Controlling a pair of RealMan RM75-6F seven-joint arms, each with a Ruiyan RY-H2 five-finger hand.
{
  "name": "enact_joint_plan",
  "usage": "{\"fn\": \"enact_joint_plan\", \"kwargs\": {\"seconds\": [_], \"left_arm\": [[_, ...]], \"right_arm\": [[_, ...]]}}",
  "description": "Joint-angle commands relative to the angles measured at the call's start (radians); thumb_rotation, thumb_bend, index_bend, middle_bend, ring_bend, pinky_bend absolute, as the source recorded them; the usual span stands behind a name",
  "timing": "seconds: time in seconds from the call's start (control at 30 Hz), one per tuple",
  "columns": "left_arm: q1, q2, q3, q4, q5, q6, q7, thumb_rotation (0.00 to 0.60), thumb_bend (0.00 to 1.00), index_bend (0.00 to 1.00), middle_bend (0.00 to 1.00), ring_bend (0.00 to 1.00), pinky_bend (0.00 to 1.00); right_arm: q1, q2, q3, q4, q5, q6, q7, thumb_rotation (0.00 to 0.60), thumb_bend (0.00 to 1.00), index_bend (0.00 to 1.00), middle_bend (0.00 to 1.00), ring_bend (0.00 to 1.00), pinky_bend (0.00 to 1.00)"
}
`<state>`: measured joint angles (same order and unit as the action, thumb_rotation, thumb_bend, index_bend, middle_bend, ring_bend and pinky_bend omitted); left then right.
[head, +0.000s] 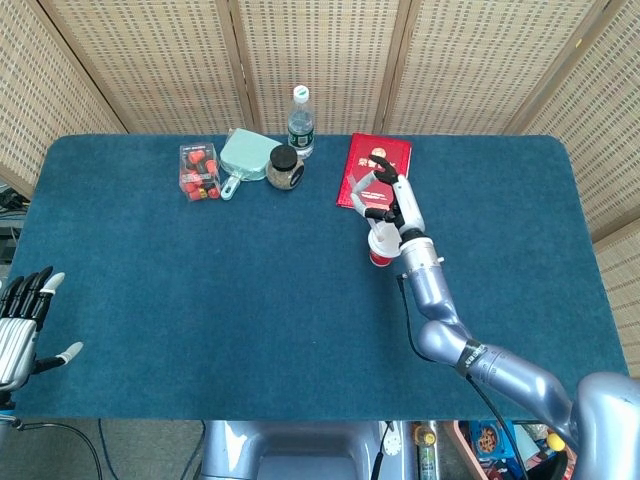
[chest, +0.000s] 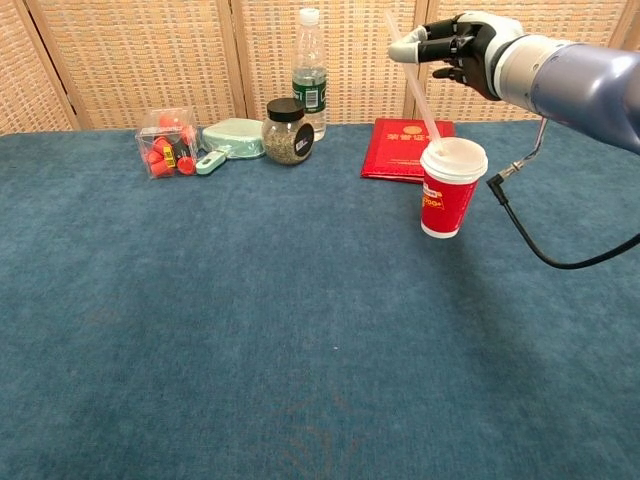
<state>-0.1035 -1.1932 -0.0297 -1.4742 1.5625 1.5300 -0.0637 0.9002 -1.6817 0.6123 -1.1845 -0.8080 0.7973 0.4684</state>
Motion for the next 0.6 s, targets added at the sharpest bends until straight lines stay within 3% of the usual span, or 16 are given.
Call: {"fn": "enact_joint_plan", "kwargs": {"seconds": [0.03,0.6], "left_arm": [[0.000,0.000,0.000,0.001,0.001,0.000,-0.001,0.600,0.17,0.00,0.00,0.00,0.00],[0.001,0.000,0.003,-0.001,0.007,0.004,-0.001,0.600,0.17,0.00,0.00,0.00,0.00]], "right_arm": [[-0.004,-0.006,0.001,0.008,-0.002,0.007,0.007,0.600,0.56,0.67,0.14,0.00,0.00],[-0.028,-0.031,-0.016,0.050,-0.062,-0.010,0.080,0.600,0.58,0.67,0.14,0.00,0.00]]}}
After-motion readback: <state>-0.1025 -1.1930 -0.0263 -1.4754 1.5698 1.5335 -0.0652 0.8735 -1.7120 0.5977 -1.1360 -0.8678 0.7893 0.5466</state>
